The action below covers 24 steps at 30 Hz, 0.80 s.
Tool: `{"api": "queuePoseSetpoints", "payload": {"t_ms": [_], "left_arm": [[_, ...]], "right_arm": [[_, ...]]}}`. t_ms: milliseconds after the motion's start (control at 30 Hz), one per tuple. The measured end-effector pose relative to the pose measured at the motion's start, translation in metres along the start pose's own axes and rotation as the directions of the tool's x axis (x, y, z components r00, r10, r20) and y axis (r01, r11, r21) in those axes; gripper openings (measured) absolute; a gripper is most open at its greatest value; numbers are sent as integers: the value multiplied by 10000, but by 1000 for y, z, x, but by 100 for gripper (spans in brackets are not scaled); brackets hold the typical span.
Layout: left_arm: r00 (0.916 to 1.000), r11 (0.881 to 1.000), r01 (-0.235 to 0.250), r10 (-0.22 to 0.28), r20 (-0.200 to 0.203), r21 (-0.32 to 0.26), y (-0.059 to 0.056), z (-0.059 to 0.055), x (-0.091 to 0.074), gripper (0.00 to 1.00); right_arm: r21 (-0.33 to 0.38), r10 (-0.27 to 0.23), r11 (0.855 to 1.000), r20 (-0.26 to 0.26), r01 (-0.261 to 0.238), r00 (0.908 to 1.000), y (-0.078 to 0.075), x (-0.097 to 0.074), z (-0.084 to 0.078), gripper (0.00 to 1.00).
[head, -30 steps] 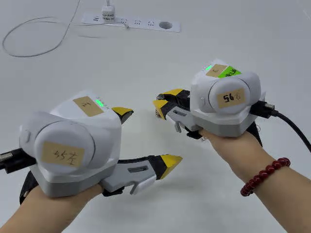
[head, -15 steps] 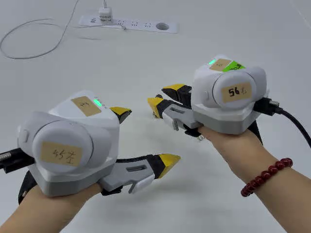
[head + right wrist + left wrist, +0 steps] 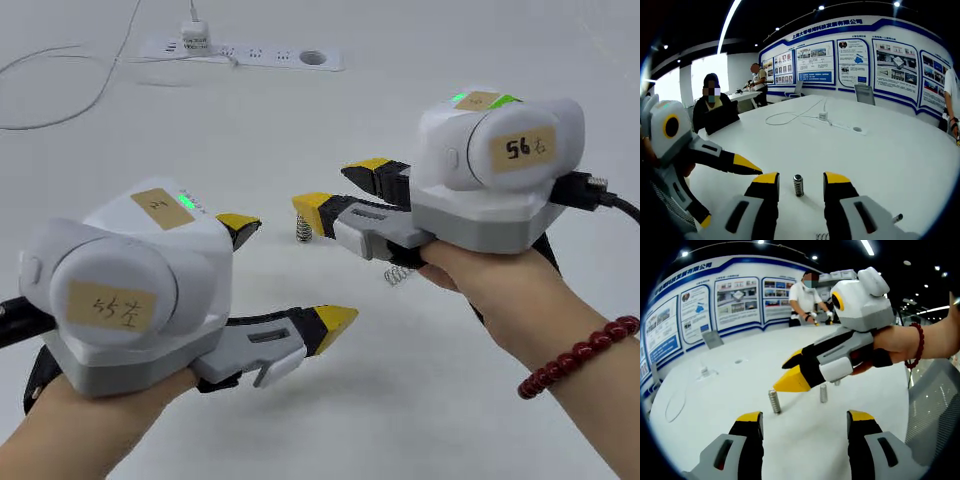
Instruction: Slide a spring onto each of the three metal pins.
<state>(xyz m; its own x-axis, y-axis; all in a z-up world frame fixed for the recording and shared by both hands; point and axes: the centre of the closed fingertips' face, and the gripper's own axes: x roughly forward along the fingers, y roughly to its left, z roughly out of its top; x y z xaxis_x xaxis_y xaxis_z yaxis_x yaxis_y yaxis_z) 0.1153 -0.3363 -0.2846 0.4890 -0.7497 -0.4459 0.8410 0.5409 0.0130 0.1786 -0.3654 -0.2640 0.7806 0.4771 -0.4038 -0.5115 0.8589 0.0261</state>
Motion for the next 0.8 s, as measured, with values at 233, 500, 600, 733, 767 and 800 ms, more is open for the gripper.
{"api": "queuePoseSetpoints", "payload": {"t_ms": [233, 500, 600, 733, 767, 800], "left_arm": [[10000, 10000, 23, -23, -12, 59, -1, 2, 0, 69], [9999, 9999, 133, -133, -70, -40, -4, 4, 4, 67], [9999, 9999, 150, -150, -82, 8, -5, 5, 6, 66], [9996, 9997, 248, -247, -121, 63, -9, 6, 10, 65], [9994, 9995, 307, -305, -140, 113, -10, 6, 11, 65], [9993, 9993, 349, -347, -151, 135, -11, 7, 12, 65]], "right_arm": [[228, -310, 9993, -29, 311, 9995, -10, -18, -2, 39], [227, -569, 9981, -147, 572, 9983, -21, -39, -10, 42], [266, -589, 9979, -225, 595, 9980, -23, -45, -14, 43], [321, -638, 9974, -323, 649, 9974, -27, -55, -19, 44], [366, -658, 9971, -357, 671, 9972, -28, -56, -21, 44], [408, -694, 9966, -385, 709, 9968, -30, -58, -22, 44]]}}
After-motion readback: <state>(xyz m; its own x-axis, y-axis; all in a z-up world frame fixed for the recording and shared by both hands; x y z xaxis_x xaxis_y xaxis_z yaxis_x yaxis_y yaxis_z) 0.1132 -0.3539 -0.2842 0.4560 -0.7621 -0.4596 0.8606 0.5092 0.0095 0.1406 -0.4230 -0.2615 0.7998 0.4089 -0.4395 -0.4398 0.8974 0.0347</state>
